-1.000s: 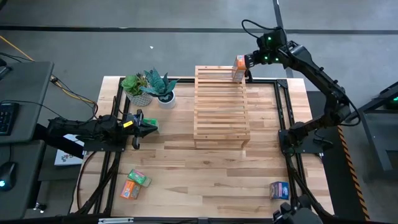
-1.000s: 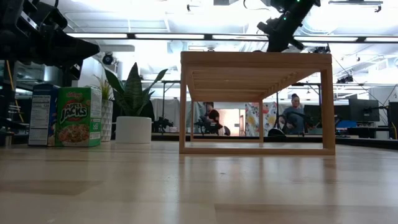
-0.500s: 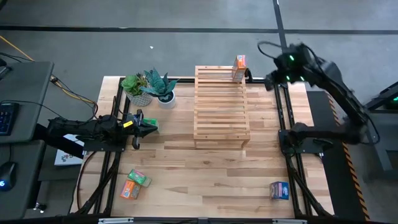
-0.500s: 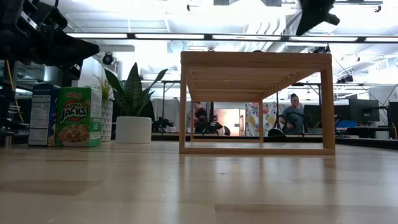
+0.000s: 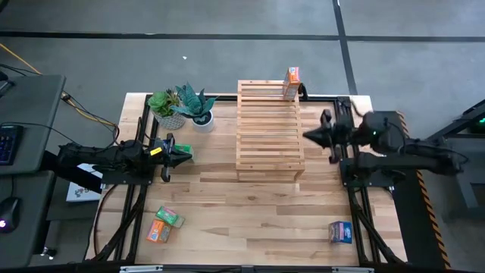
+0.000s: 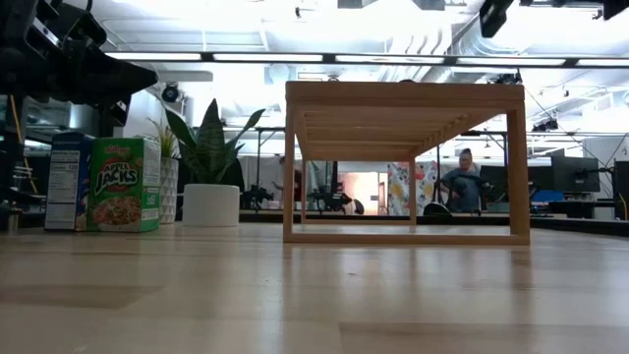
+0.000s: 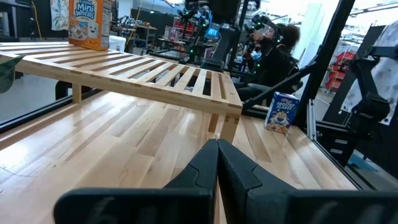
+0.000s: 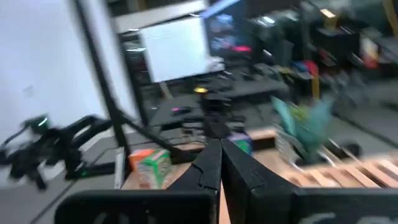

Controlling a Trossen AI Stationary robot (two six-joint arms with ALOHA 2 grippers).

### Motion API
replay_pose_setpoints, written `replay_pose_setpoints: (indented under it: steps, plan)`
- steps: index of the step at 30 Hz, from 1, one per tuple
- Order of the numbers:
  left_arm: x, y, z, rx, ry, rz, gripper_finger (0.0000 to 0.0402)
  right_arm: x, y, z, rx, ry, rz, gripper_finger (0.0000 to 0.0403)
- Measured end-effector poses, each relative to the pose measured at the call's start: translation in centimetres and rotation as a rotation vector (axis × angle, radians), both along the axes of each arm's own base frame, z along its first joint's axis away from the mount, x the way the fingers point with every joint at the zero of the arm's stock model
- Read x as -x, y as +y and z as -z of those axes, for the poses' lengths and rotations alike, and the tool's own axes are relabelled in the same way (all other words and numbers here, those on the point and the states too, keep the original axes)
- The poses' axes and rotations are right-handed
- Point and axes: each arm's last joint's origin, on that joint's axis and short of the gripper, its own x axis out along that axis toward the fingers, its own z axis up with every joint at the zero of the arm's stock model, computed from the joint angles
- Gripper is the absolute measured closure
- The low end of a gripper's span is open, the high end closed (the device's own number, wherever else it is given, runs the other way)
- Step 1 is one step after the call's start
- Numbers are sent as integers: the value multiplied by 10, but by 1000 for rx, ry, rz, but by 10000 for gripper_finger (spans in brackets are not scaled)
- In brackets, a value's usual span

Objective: Stack cereal on shelf
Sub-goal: Put the bottom left orange cereal box on the shelf

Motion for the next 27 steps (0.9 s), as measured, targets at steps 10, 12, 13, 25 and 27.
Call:
replay_pose_setpoints:
  steps: [10,12,13,25,27]
  plan:
    - [0,0,0,0,0,0,401,-12,22,18,233,42,-13,403]
    - [0,0,0,0,0,0,401,-14,25,19,251,48,-8,403]
    - [0,0,0,0,0,0,401,-14,25,19,263,49,-5,403]
    - [0,0,0,0,0,0,401,-14,23,14,359,19,136,403]
    - [0,0,0,0,0,0,401,-14,22,15,370,28,164,403]
